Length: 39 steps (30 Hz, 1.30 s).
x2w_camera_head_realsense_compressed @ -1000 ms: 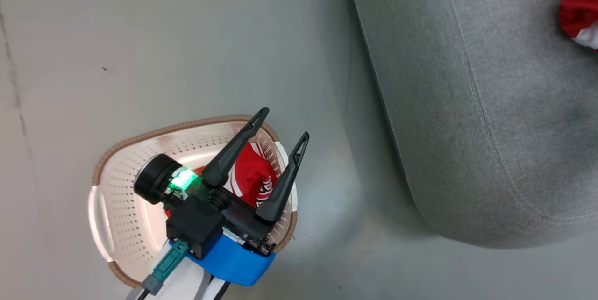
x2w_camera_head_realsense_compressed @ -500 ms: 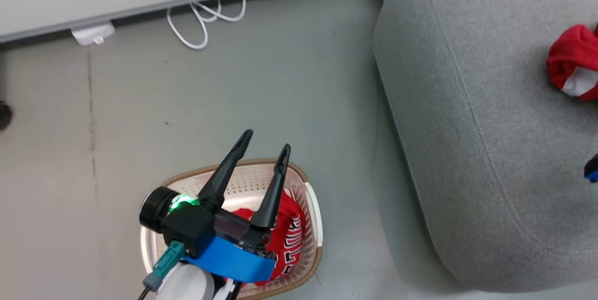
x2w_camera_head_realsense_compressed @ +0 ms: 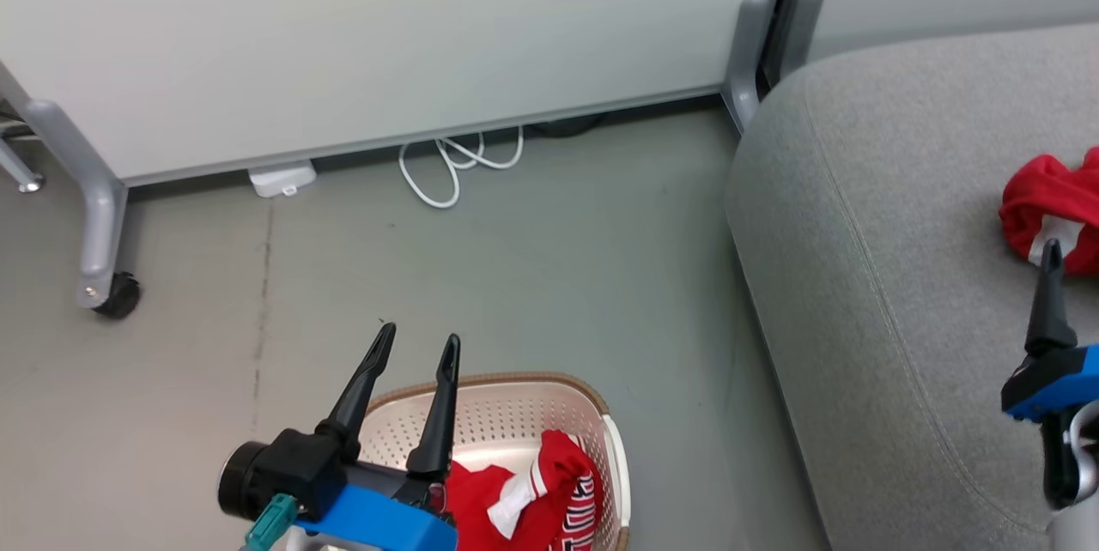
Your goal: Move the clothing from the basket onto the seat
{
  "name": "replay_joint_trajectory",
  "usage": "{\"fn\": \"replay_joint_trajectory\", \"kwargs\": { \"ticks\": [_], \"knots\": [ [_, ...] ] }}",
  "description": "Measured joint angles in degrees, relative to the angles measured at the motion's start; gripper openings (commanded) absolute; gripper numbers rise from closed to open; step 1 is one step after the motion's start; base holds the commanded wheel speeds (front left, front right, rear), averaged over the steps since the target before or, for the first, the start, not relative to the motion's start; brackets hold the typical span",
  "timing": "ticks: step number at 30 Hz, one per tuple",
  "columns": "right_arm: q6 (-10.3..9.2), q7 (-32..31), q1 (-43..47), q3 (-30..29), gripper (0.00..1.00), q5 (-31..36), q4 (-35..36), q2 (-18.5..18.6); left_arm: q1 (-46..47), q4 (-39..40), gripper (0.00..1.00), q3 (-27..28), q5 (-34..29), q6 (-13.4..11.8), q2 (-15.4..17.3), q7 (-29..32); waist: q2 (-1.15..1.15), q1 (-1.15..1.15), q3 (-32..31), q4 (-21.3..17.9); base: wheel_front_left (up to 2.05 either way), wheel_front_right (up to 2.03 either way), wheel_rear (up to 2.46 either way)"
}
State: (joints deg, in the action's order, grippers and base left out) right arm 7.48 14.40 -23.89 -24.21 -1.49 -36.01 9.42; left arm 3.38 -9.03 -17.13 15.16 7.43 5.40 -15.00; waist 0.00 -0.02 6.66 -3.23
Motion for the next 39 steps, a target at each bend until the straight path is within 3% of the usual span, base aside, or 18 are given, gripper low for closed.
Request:
{"fn": "replay_joint_trajectory", "kwargs": {
  "ticks": [8, 15, 29, 39],
  "knots": [
    [0.0, -4.1, 10.5, 6.2, 1.0, 0.5, 14.2, -4.3, -2.5, -2.1, 1.0, 3.4, -0.5, 0.0, 0.0, 0.0, 0.0, 0.0, -4.5, 2.7, 0.0, 0.0, 0.0],
    [0.0, -6.8, 17.5, 11.9, 1.0, 0.3, 21.4, -6.0, -3.3, -3.3, 1.0, 6.4, -1.6, 0.0, -0.1, 0.0, 0.0, 0.01, -6.5, 4.7, 0.0, 0.0, 0.0],
    [0.0, -7.3, 24.4, 19.1, 1.0, -5.1, 26.6, -6.5, -3.2, -6.0, 1.0, 10.8, -3.7, 0.0, -0.4, 0.0, 0.0, 0.01, -7.8, 9.1, 0.0, 0.0, 0.0],
    [0.0, -7.8, 25.7, 20.5, 1.0, -6.7, 28.1, -6.5, -3.2, -7.5, 1.0, 11.1, -4.1, 0.0, -0.8, 0.0, 0.0, 0.02, -7.6, 10.5, 0.0, 0.0, 0.0]
  ]
}}
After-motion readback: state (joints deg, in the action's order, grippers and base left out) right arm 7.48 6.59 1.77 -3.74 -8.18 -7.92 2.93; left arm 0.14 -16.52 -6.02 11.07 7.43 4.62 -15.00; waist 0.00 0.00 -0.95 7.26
